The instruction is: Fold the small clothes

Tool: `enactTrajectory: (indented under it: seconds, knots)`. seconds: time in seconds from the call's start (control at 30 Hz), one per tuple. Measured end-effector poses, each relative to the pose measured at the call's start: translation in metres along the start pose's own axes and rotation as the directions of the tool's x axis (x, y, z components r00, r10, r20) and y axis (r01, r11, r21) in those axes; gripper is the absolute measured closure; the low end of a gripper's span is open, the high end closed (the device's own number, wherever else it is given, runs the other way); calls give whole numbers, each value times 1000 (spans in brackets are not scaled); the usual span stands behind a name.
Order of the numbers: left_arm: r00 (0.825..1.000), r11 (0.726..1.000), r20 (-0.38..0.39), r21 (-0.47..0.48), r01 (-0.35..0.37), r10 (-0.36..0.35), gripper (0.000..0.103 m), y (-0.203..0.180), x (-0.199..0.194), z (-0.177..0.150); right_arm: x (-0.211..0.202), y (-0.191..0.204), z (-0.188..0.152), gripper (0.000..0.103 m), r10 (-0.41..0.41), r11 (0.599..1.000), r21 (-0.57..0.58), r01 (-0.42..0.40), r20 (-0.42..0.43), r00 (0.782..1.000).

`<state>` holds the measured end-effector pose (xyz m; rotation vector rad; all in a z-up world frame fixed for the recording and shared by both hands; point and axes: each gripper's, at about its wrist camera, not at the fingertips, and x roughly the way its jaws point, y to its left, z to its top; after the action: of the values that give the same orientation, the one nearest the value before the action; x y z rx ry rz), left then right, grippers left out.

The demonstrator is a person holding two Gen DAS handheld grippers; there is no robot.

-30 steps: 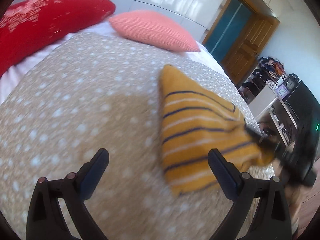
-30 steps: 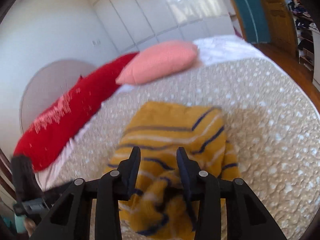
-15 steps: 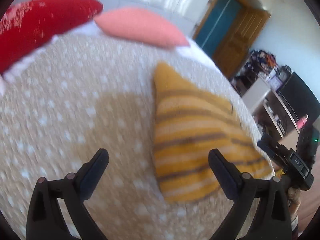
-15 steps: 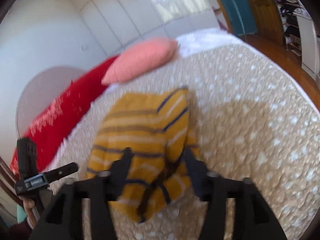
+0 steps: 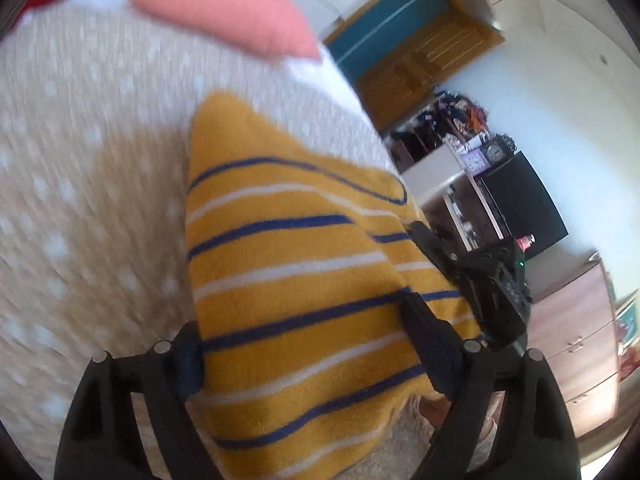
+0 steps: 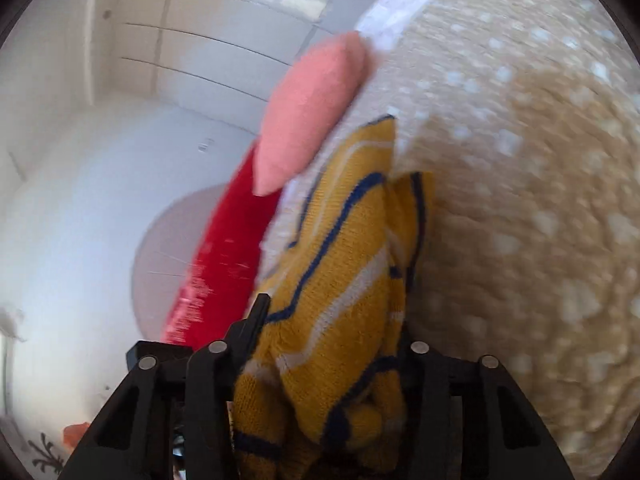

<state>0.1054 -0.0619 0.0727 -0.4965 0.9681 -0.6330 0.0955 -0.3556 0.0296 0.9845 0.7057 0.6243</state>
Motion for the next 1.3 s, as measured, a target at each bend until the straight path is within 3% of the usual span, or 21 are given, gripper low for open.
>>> enactTrajectory:
  seconds: [0.07,0.13,0.2,0.23,0.27,0.37,0.43,0.5,0.57,0.63,0.67,0.73,0.83,0.9,0.93,0.97,1.07,1.1,1.2,1.27,1.3]
  knots:
    - [999,999,21,11,-34,34,17,-4,-13,7,5,17,4,54,38,999,-37,-38,11,999]
    - [993,993,37,33,-114,113,17,-2,-17,13,11,22,4,49,-12,997,-77,14,26,1000]
    - [965,963,31,62,-261,260,17,4,-11,8,19,15,1,38,-195,974,-112,198,37,980]
    - [945,941,21,82,-328,327,17,8,-8,0,24,9,-4,38,-311,940,-135,313,40,950]
    - [925,920,9,102,-379,380,17,9,-1,-10,25,4,-8,38,-351,925,-144,353,35,936]
    - [925,918,53,112,-380,376,17,12,-14,-40,3,12,-21,38,-363,913,-162,374,93,927]
    - [907,903,130,114,-414,400,17,6,-41,-60,-16,38,-31,40,-373,884,-240,402,157,914]
    - [880,881,201,118,-458,430,16,-4,-61,-75,-27,72,-47,40,-340,859,-336,385,188,922]
    - [838,850,286,118,-513,465,16,-19,-85,-92,-30,85,-60,40,-314,844,-397,360,177,933]
    - [781,815,385,114,-569,491,12,-37,-106,-102,-19,85,-75,40,-290,859,-418,296,81,954]
    - [737,791,451,102,-603,503,6,-50,-124,-112,-14,80,-82,40,-298,870,-400,289,40,954]
    - [661,760,548,68,-646,513,0,-65,-151,-124,-2,56,-90,40,-377,880,-320,351,-20,926]
    - [523,725,696,6,-689,492,0,-91,-200,-147,-31,61,-106,40,-347,898,-285,334,8,938]
    - [451,709,753,-29,-704,479,0,-104,-224,-151,-47,72,-118,40,-342,895,-299,332,20,940]
    - [432,713,771,-39,-700,467,0,-109,-237,-156,-61,83,-127,40,-358,878,-326,350,38,933]
    - [423,723,785,-44,-689,452,0,-113,-246,-161,-74,94,-137,40,-388,848,-367,383,64,919]
    - [431,743,791,-44,-668,434,0,-124,-270,-173,-99,126,-155,38,-488,728,-473,496,152,860]
    - [438,748,790,-38,-662,429,0,-129,-275,-177,-114,137,-163,36,-527,666,-511,544,194,827]
    - [463,750,769,-32,-661,441,0,-132,-284,-186,-154,155,-174,32,-601,540,-540,646,290,745]
    - [483,755,753,-29,-655,448,0,-131,-286,-191,-179,160,-180,30,-629,501,-519,692,331,703]
    - [506,767,737,-24,-641,447,0,-131,-288,-195,-194,162,-185,30,-635,501,-495,710,346,690]
